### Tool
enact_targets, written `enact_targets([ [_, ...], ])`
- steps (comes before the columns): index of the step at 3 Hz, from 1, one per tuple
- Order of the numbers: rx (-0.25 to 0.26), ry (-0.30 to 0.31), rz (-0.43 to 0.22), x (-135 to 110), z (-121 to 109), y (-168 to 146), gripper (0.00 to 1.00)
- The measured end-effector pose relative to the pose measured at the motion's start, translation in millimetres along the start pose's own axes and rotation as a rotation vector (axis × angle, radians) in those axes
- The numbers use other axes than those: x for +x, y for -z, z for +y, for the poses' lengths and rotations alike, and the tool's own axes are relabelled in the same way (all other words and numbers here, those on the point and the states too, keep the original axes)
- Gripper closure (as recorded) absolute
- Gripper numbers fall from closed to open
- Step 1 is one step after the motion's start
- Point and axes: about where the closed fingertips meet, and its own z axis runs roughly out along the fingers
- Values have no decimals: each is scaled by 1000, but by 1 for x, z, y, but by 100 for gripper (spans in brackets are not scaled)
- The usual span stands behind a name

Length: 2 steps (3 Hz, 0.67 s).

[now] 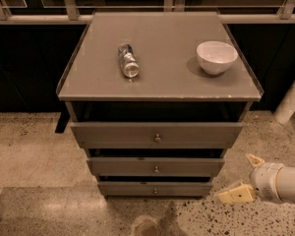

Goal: Open middle drawer

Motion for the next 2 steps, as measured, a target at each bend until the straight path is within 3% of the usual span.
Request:
enact_targets([
  [2, 169, -167, -64, 53, -25, -33, 0],
])
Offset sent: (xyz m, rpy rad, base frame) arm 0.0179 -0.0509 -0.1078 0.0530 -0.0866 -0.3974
